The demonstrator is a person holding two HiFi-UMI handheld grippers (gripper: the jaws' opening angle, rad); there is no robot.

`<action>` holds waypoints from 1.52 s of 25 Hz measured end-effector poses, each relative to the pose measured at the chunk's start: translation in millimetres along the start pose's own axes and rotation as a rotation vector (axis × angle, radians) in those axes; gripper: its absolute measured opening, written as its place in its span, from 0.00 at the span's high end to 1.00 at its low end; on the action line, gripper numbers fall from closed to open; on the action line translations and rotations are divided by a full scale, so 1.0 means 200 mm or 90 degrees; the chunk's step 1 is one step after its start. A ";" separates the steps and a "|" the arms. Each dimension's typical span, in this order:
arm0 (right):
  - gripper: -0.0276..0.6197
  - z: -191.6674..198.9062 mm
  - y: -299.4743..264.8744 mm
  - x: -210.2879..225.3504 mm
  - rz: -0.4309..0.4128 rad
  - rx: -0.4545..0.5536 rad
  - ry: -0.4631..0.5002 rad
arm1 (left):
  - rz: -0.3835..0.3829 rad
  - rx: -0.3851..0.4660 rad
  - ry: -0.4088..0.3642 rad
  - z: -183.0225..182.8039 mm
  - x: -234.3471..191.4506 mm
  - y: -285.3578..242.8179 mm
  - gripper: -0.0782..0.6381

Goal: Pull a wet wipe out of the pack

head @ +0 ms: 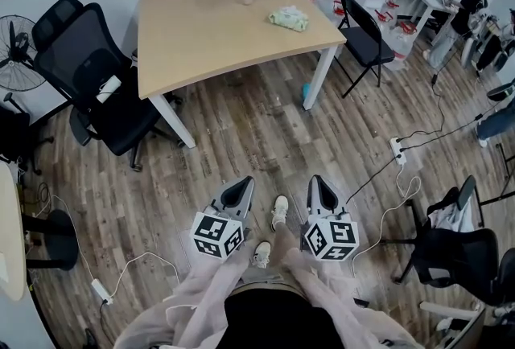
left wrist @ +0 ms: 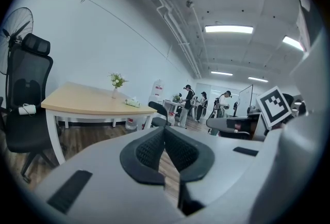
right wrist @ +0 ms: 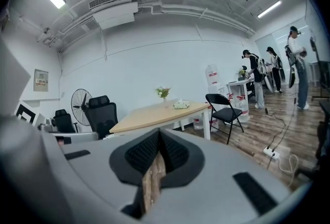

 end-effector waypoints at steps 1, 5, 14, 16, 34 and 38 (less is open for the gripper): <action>0.94 0.00 -0.02 0.01 0.000 -0.001 0.000 | 0.002 -0.002 0.001 0.00 -0.01 -0.02 0.87; 0.94 -0.01 -0.11 0.04 -0.003 -0.006 0.001 | 0.000 -0.008 0.007 0.01 -0.04 -0.11 0.88; 0.94 -0.02 -0.35 0.17 -0.008 -0.018 0.001 | 0.005 -0.022 0.003 0.03 -0.12 -0.42 0.87; 0.94 -0.03 -0.41 0.20 -0.008 -0.019 -0.001 | 0.005 -0.023 0.001 0.03 -0.13 -0.49 0.87; 0.94 -0.06 -1.06 0.49 -0.042 -0.032 -0.046 | -0.012 -0.025 0.000 0.04 -0.31 -1.13 0.88; 0.94 -0.05 -1.16 0.54 -0.048 -0.036 -0.045 | -0.024 -0.027 0.000 0.05 -0.36 -1.22 0.88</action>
Point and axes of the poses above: the fingertips, and each gripper's own axes: y backward along the fingers, x to its right, z out of its underside, the point moved 2 cm from there along y, backward along the fingers, and after that the axes turned 15 degrees about x, right-handed, at the moved point
